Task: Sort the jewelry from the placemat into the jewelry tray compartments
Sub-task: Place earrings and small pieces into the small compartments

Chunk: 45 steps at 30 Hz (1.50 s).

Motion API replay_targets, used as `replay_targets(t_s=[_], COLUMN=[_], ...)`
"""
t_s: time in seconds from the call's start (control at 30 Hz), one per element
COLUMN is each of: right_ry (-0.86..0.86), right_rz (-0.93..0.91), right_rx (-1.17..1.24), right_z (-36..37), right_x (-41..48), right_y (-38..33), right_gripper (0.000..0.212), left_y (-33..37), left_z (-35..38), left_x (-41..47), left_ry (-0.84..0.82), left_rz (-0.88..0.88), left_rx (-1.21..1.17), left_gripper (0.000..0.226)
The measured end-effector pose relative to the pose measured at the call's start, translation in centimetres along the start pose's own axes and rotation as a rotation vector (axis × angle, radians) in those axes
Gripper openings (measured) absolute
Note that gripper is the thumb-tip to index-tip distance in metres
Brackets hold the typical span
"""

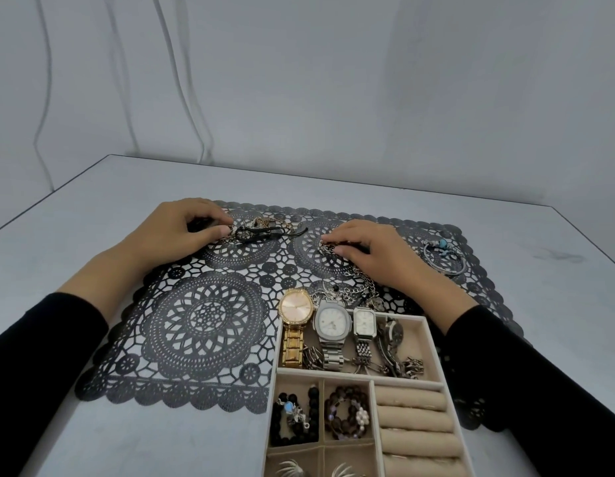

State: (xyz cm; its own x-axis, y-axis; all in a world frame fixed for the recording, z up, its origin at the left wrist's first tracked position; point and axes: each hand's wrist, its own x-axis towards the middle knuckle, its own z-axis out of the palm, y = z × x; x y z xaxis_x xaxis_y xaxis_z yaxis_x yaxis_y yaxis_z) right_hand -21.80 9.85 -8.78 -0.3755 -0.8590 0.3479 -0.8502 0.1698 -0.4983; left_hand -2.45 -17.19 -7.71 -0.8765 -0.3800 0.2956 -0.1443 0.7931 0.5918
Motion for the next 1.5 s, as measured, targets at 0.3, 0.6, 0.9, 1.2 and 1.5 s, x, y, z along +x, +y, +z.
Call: replay_targets(t_s=[0.3, 0.6, 0.9, 1.2, 1.5], right_ry=[-0.059, 0.040, 0.065, 0.171, 0.288], right_rz=[-0.017, 0.107, 0.203, 0.362, 0.423], right_rx=[-0.036, 0.193, 0.262, 0.461, 0.622], right_z=[-0.7, -0.8, -1.0, -2.6, -4.1], right_x=[0.4, -0.2, -0.8, -2.5, -5.9], right_y=[-0.7, -0.9, -1.2, -3.2, -6.2], right_gripper=[0.024, 0.018, 0.013, 0.013, 0.014], left_y=[0.5, 0.9, 1.8, 4.7, 7.3], left_z=[0.5, 0.3, 0.0, 0.4, -0.1], left_x=[0.3, 0.3, 0.2, -1.6, -5.0], left_ry=[0.008, 0.067, 0.115, 0.183, 0.202], left_rz=[-0.026, -0.108, -0.073, -0.090, -0.026], left_rx=[0.045, -0.100, -0.213, -0.390, -0.377], left_gripper=[0.009, 0.003, 0.003, 0.005, 0.005])
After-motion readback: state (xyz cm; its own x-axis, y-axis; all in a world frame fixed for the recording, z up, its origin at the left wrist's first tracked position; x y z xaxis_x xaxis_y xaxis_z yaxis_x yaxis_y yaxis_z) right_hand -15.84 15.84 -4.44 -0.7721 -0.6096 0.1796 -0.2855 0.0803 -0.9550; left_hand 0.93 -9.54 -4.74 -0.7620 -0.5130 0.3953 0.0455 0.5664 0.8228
